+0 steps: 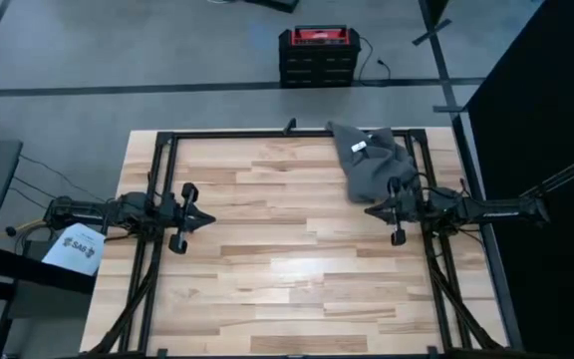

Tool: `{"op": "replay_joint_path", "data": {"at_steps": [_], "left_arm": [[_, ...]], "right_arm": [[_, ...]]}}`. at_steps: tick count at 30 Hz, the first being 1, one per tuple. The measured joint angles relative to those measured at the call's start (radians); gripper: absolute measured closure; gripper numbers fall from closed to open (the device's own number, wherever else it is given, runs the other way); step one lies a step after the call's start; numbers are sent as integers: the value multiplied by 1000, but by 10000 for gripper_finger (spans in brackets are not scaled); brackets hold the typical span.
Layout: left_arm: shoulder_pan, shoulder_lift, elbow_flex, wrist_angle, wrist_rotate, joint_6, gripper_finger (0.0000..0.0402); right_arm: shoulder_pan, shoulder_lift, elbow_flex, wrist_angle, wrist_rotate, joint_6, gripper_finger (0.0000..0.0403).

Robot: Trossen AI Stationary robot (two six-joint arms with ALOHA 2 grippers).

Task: Roll towel
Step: Fold the gray towel

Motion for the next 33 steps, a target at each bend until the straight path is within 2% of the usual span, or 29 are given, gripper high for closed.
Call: {"op": "replay_joint_path", "data": {"at_steps": [2, 5, 8, 10, 12, 16, 21, 23, 26, 28, 33], "left_arm": [[3, 1, 0, 70, -3, 54, 402], [3, 0, 3, 121, -3, 43, 402], [8, 2, 2, 109, -5, 51, 402], [9, 11, 2, 126, -6, 62, 402], [9, 32, -2, 148, -28, 109, 402], [15, 141, -7, 256, -148, 126, 402], [24, 333, -9, 369, -163, 56, 402], [24, 411, -9, 416, -162, 10, 402], [18, 501, -10, 453, -163, -81, 402], [17, 553, -10, 455, -163, -146, 402], [17, 653, -11, 464, -166, -306, 402]], "right_arm": [[2, 0, 0, 15, 0, 7, 403], [10, 1, 0, 24, 0, 70, 403], [-19, 21, 0, 173, 23, -71, 403], [-48, 49, 2, 358, 93, -43, 403], [-80, 98, 41, 391, 232, 10, 403], [-128, 301, 196, 178, 269, 38, 403], [-189, 633, 453, -58, 312, 79, 403], [-241, 752, 585, -253, 309, 124, 403], [-345, 916, 792, -577, 311, 273, 401], [-414, 1022, 905, -797, 306, 303, 393], [-558, 1253, 1095, -1176, 275, 329, 333]]}}
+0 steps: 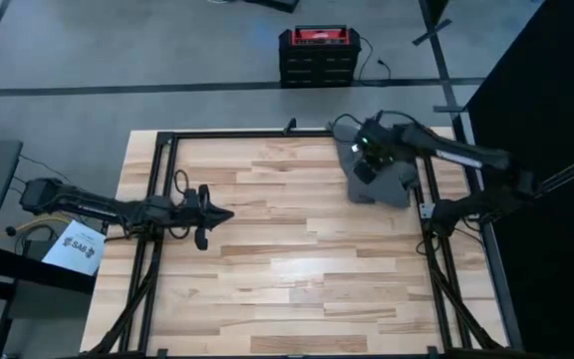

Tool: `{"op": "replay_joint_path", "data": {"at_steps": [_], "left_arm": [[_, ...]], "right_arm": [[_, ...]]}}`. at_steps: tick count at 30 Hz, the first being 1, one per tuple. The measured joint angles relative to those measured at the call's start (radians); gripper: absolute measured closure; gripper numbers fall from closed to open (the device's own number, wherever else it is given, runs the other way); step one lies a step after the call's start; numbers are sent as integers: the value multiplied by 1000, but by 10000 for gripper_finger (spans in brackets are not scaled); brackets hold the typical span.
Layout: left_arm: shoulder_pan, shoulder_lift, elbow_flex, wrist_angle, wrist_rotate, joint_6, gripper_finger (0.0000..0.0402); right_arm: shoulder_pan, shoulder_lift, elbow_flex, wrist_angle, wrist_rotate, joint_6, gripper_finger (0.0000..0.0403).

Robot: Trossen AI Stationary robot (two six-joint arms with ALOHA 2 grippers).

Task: Roll towel
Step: Fold the gray towel

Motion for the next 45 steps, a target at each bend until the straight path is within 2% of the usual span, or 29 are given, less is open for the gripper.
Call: {"op": "replay_joint_path", "data": {"at_steps": [2, 5, 10, 13, 16, 20, 24, 29, 35, 41, 45], "left_arm": [[-1, 32, 0, 12, -16, -70, 402], [-9, 75, -1, 7, -25, -186, 402], [-36, 140, -1, 8, -84, -415, 402], [-59, 183, -2, 3, -130, -486, 402], [-75, 223, -2, 3, -166, -514, 402], [-79, 269, -2, 3, -170, -529, 402], [-79, 296, -2, 3, -170, -516, 402], [-79, 297, -2, 12, -170, -448, 402], [-79, 297, -2, 63, -170, -382, 402], [-79, 297, -2, 80, -170, -327, 402], [-80, 297, -2, 80, -171, -279, 402]], "right_arm": [[-43, 72, 30, -59, -6, -43, 304], [-107, 150, 47, -54, -13, -86, 263], [-265, 269, 72, -60, -13, -62, 209], [-340, 286, 79, -75, -22, -74, 189], [-363, 266, 81, -103, -64, -175, 179], [-337, 193, 81, -163, -69, -430, 176], [-281, 117, 81, -145, -69, -688, 176], [-214, 56, 63, -103, -69, -905, 177], [-171, 104, -23, 25, -80, -1012, 189], [-137, 203, -38, -54, -78, -1016, 199], [-128, 256, -38, -18, -59, -1008, 206]]}}
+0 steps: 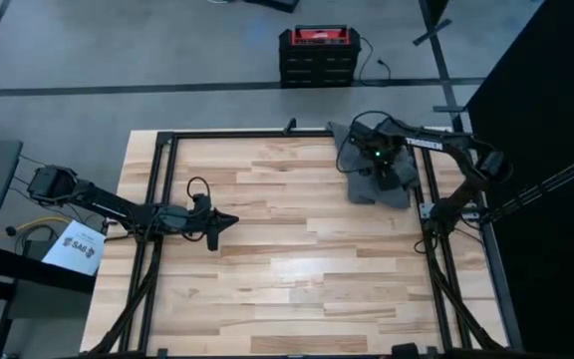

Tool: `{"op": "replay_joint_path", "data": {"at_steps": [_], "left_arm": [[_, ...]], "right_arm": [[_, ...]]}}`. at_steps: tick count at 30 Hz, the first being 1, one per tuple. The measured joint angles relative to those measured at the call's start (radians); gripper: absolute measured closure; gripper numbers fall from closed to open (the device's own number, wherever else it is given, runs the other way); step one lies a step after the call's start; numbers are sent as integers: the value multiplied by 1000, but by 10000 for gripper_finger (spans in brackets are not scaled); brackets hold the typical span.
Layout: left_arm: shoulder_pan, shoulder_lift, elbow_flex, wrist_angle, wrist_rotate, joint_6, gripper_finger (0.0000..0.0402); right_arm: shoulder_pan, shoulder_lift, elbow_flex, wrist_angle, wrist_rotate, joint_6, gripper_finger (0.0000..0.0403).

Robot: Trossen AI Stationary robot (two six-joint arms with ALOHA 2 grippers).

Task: Roll towel
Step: Fold the gray towel

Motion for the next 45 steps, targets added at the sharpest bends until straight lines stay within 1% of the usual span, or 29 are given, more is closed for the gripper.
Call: {"op": "replay_joint_path", "data": {"at_steps": [2, 4, 6, 7, 8, 10, 11, 13, 15, 18, 21, 22, 24, 26, 29, 32, 34, 37, 39, 42, 45], "left_arm": [[0, 0, 0, 0, -11, 16, 402], [0, 0, 0, 9, -26, 42, 402], [0, 0, 0, 42, -39, 84, 402], [0, 0, 0, 63, -47, 110, 402], [2, 0, 5, 80, -56, 137, 402], [12, 0, 14, 102, -63, 197, 402], [19, 0, 25, 112, -66, 229, 402], [39, -1, 54, 157, -67, 294, 402], [65, -1, 82, 167, -68, 353, 402], [98, 0, 131, 166, -68, 425, 402], [127, 16, 171, 168, -62, 480, 402], [136, 30, 183, 168, -43, 497, 402], [157, 65, 205, 177, 26, 516, 402], [174, 133, 232, 240, 90, 523, 402], [181, 265, 269, 361, 117, 530, 402], [190, 411, 328, 431, 120, 549, 402], [200, 510, 386, 456, 122, 545, 402], [212, 644, 492, 449, 122, 546, 402], [219, 711, 558, 440, 122, 578, 402], [229, 763, 640, 386, 122, 638, 402], [242, 766, 698, 298, 134, 662, 402]], "right_arm": [[7, 31, 0, 50, 77, -1, 219], [14, 61, 0, 89, 148, -5, 255], [23, 93, 0, 102, 195, -12, 316], [36, 105, 1, 98, 238, -19, 356], [53, 110, 10, 80, 288, -24, 378], [93, 104, 45, 49, 370, -6, 391], [120, 89, 69, 28, 394, 6, 396], [187, 46, 125, -29, 419, 26, 400], [265, -9, 187, -38, 441, 29, 402], [383, -98, 283, -1, 455, 24, 402], [489, -180, 365, 102, 457, 24, 402], [523, -210, 385, 146, 456, 24, 402], [590, -273, 413, 228, 434, 34, 402], [642, -340, 418, 288, 366, 75, 402], [692, -428, 418, 297, 256, 186, 403], [730, -490, 417, 238, 216, 288, 403], [747, -517, 417, 164, 179, 351, 403], [766, -530, 417, 18, 65, 493, 403], [784, -521, 404, -65, 8, 603, 403], [844, -511, 344, -145, -69, 769, 403], [918, -511, 261, -150, -136, 923, 403]]}}
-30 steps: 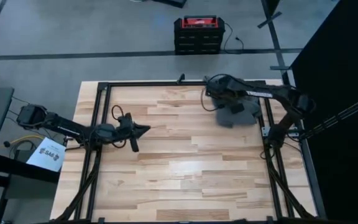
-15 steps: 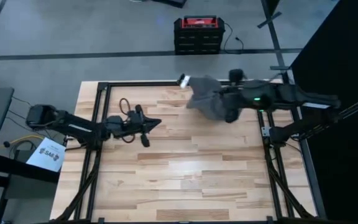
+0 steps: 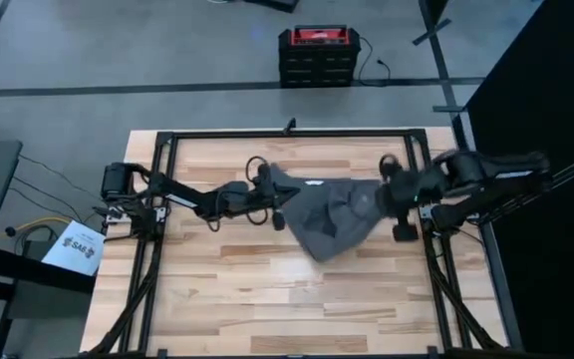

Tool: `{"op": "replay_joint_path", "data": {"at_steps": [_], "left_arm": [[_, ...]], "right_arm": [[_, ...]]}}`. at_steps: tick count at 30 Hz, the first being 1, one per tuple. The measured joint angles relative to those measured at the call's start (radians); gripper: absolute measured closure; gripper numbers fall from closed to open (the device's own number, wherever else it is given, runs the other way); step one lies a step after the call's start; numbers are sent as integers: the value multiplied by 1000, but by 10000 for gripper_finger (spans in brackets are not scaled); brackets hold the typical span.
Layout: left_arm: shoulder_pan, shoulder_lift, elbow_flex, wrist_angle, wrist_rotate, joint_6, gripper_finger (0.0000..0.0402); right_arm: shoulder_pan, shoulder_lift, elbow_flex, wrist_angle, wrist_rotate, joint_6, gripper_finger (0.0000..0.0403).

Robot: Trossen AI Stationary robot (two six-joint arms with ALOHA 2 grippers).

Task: Roll towel
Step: Fold the gray towel

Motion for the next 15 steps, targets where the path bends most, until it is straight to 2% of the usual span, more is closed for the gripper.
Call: {"op": "replay_joint_path", "data": {"at_steps": [2, 5, 7, 12, 15], "left_arm": [[8, -1, 31, -67, 66, -6, 402], [15, -1, 62, -178, 229, -40, 402], [14, -1, 76, -248, 281, -42, 402], [9, -1, 76, -349, 280, -37, 402], [19, 38, 76, -280, 250, -24, 402]], "right_arm": [[48, 0, -63, 5, -8, 100, 403], [96, 5, -170, 21, -9, 247, 403], [114, 12, -247, 62, -29, 332, 403], [182, 27, -428, 356, -185, 518, 403], [256, 51, -498, 528, -238, 630, 403]]}}
